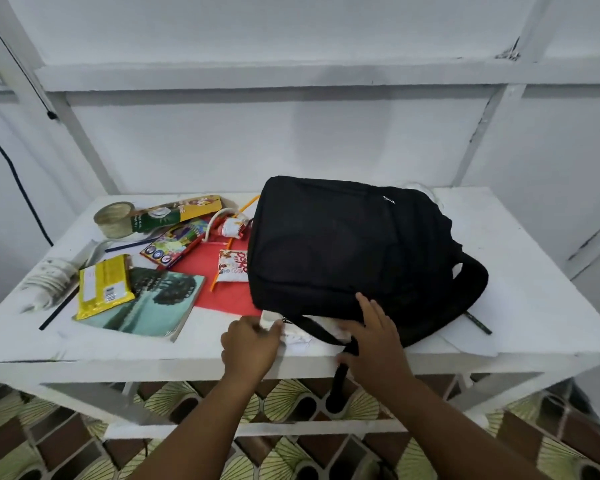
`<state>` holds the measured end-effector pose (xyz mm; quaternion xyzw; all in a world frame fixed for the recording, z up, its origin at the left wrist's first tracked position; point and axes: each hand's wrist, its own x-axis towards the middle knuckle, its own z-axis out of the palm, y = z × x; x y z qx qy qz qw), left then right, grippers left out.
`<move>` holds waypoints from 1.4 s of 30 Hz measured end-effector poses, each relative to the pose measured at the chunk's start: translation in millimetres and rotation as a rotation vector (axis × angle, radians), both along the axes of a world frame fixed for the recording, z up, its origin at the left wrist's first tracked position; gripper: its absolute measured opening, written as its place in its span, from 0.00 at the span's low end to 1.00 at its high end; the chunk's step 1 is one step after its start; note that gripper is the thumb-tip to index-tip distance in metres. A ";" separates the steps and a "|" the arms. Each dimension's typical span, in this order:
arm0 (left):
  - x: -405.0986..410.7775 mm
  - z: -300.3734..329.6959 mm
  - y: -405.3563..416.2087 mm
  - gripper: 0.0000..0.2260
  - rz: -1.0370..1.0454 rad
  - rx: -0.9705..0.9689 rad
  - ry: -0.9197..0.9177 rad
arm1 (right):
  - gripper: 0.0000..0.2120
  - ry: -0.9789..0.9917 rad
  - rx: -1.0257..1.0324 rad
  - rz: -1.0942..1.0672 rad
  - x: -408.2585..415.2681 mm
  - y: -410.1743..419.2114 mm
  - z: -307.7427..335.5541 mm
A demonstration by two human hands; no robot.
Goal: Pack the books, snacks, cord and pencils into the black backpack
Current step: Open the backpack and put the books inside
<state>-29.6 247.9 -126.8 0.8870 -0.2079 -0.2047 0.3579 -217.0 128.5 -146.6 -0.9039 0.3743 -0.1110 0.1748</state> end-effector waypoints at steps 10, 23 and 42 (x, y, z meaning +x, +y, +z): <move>17.9 20.6 -15.3 0.05 0.088 -0.276 0.641 | 0.04 -0.190 -0.071 -0.101 4.3 -7.3 28.3; 56.8 57.2 5.7 0.10 0.174 -0.376 1.103 | 0.03 -0.221 0.071 -0.174 18.6 -31.7 61.7; 111.9 150.7 121.6 0.21 0.109 -0.712 0.455 | 0.20 -0.433 0.732 0.019 101.1 46.9 107.4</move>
